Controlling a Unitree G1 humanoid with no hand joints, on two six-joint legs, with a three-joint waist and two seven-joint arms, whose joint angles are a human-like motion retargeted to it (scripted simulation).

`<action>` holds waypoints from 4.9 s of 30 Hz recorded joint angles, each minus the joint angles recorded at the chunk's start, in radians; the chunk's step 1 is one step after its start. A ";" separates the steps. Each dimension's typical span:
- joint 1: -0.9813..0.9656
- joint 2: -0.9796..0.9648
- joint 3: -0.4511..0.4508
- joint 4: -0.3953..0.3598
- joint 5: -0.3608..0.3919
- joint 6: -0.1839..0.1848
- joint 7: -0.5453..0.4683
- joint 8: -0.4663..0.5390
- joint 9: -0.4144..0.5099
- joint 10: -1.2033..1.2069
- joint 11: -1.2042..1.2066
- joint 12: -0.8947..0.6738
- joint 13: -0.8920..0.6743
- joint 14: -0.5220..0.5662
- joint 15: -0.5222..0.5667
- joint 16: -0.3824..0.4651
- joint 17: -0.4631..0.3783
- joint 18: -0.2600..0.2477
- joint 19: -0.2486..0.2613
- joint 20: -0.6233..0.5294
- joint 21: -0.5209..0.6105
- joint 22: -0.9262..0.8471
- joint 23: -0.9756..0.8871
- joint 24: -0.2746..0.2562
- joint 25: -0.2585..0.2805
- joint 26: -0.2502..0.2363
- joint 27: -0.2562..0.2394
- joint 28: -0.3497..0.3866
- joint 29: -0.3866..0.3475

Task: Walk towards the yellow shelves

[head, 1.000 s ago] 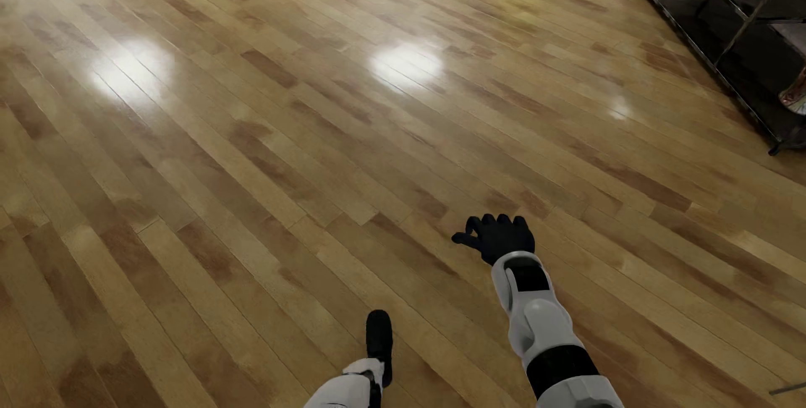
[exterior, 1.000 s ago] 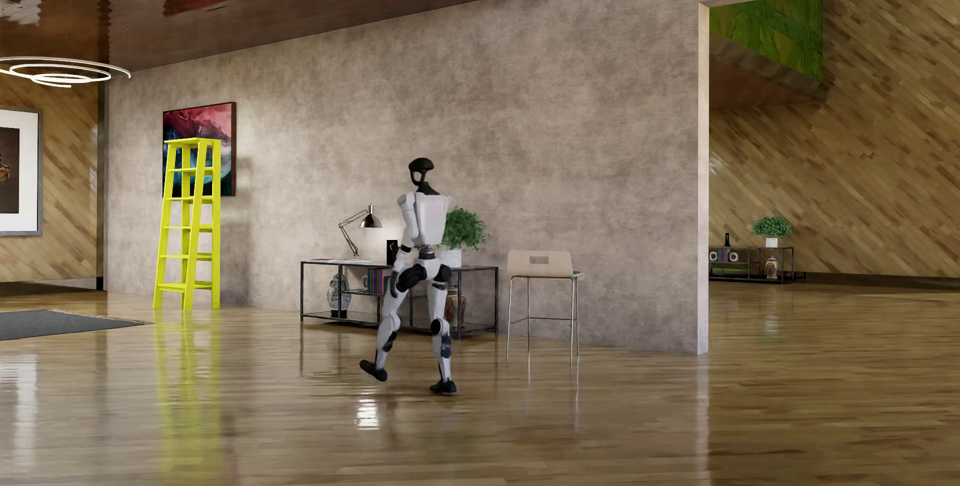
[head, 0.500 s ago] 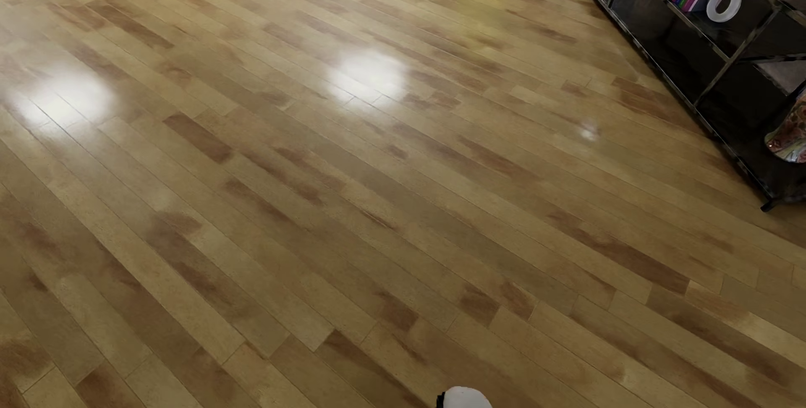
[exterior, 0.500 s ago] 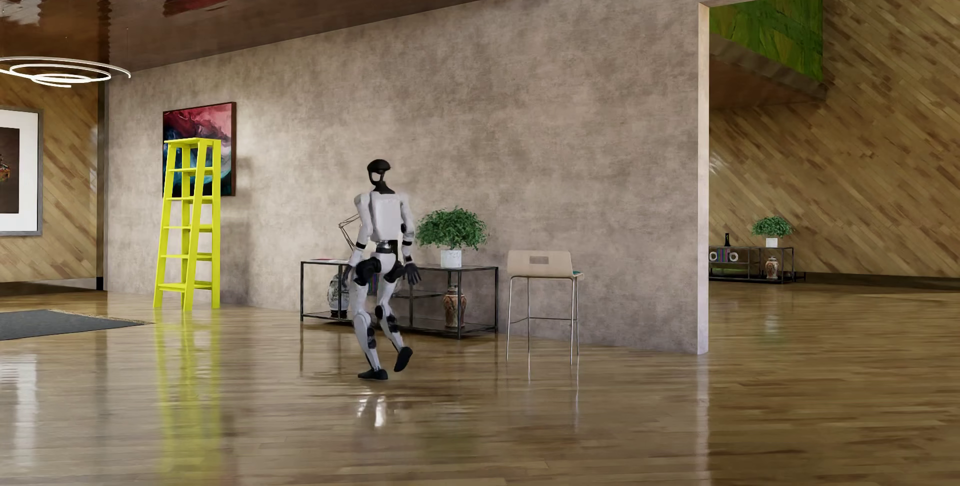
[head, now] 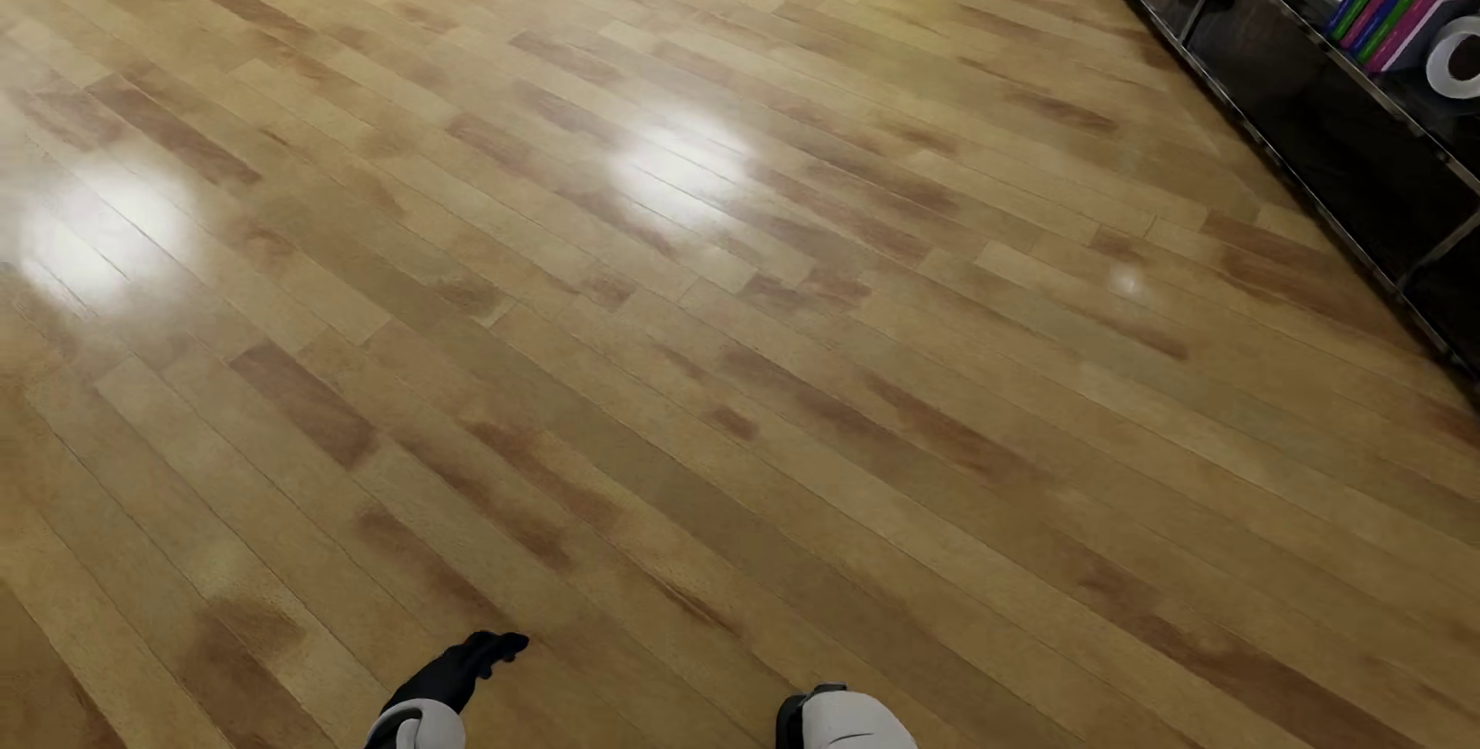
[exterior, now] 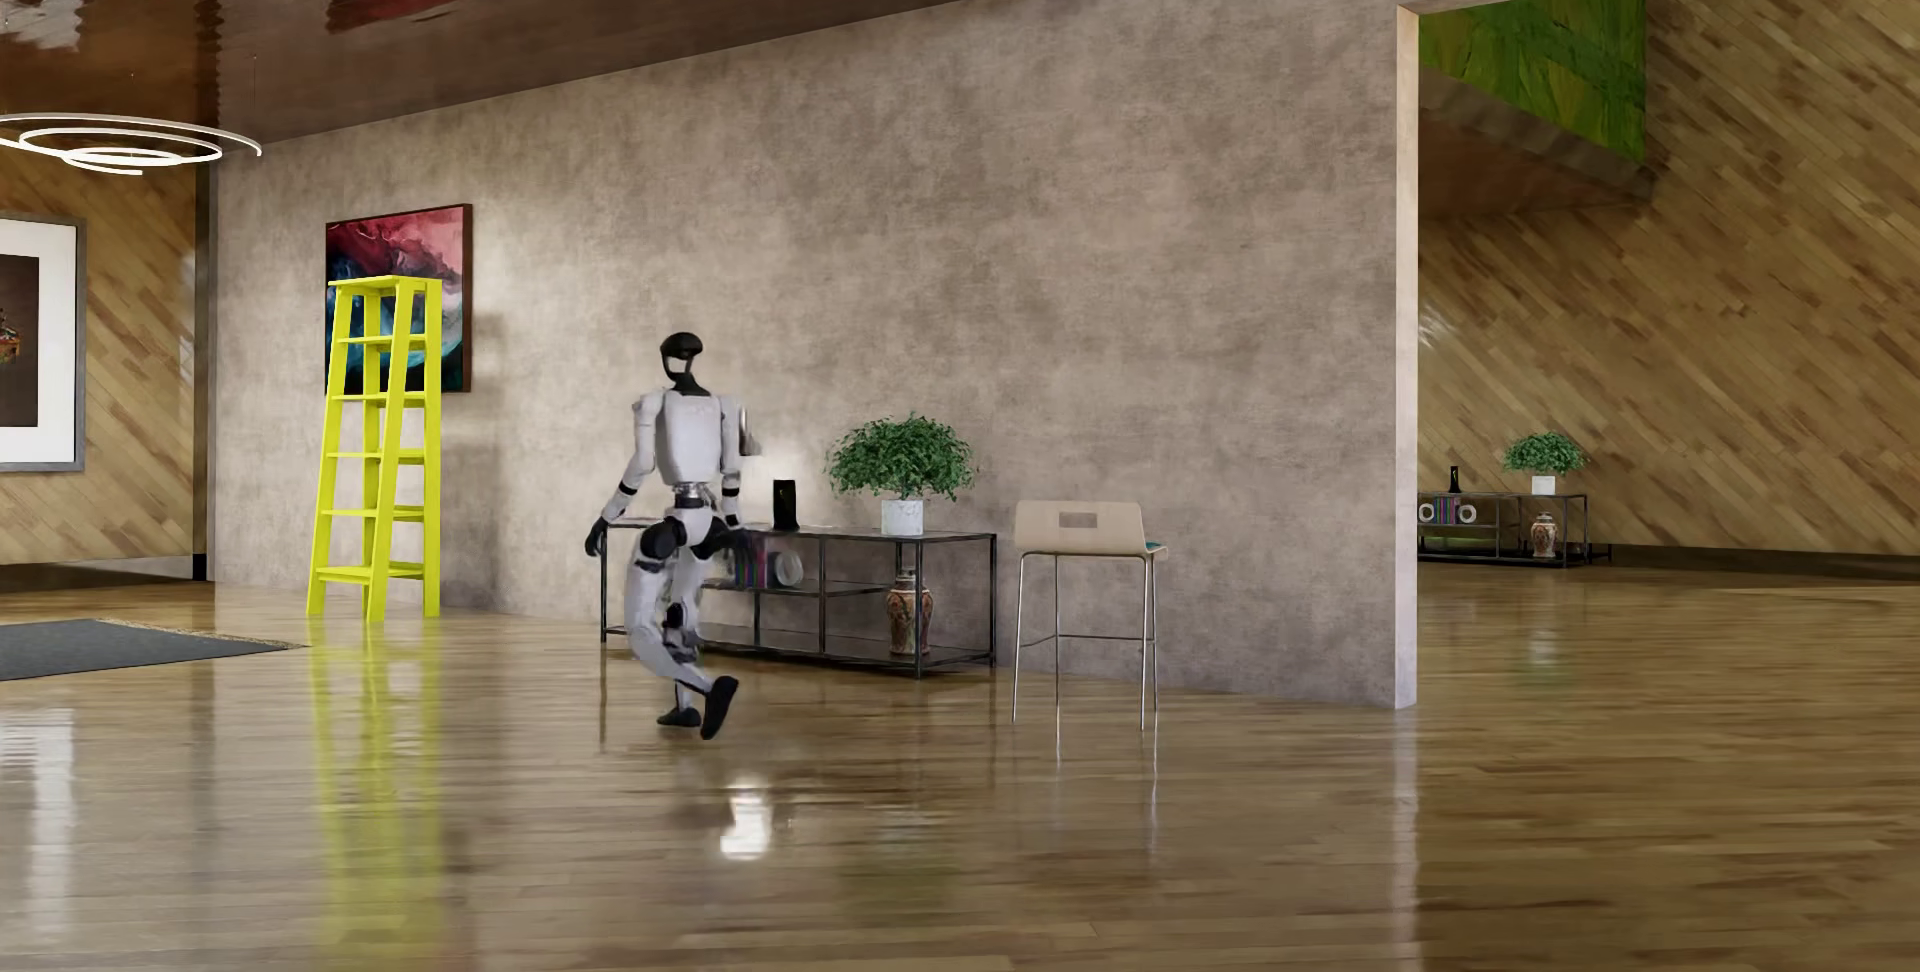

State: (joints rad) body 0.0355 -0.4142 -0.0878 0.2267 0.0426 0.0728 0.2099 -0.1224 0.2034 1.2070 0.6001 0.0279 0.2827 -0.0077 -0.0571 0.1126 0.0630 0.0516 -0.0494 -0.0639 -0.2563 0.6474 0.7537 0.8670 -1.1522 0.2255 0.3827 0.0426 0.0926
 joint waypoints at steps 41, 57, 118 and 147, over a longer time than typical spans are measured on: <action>-0.131 0.098 0.004 -0.019 0.008 -0.005 -0.038 -0.132 -0.024 0.106 -0.089 0.016 -0.108 -0.037 -0.030 -0.036 0.021 -0.008 -0.069 0.032 0.054 0.184 -0.010 -0.014 0.009 0.096 -0.023 0.019 -0.037; -0.504 0.625 0.127 -0.023 -0.099 -0.074 0.114 0.022 -0.016 -0.604 0.184 0.359 -0.296 -0.038 0.020 -0.186 -0.162 0.073 0.074 0.297 0.348 0.118 -0.031 -0.130 -0.114 0.109 -0.080 0.139 -0.034; 0.229 0.014 -0.027 -0.215 -0.162 -0.075 0.071 -0.346 -0.037 -0.545 -0.136 -0.078 0.065 -0.143 0.094 0.024 0.020 -0.077 -0.185 0.013 0.049 0.035 -0.075 0.006 -0.081 -0.011 -0.066 -0.001 -0.043; -0.067 -0.055 0.025 -0.081 -0.275 -0.133 0.115 -0.110 -0.012 -0.706 0.544 -0.038 0.015 -0.301 0.056 0.057 -0.051 -0.108 0.056 0.104 0.140 0.193 -0.085 0.135 0.036 0.031 -0.033 -0.072 -0.091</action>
State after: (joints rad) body -0.0317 -0.4692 -0.0627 0.1457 -0.2324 -0.0600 0.3251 -0.2325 0.1910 0.5010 1.1436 -0.0105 0.2977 -0.3085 -0.0008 0.1692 0.0124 -0.0563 0.0063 0.0402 -0.1167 0.8404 0.6688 1.0018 -1.1165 0.2563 0.3498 -0.0293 0.0019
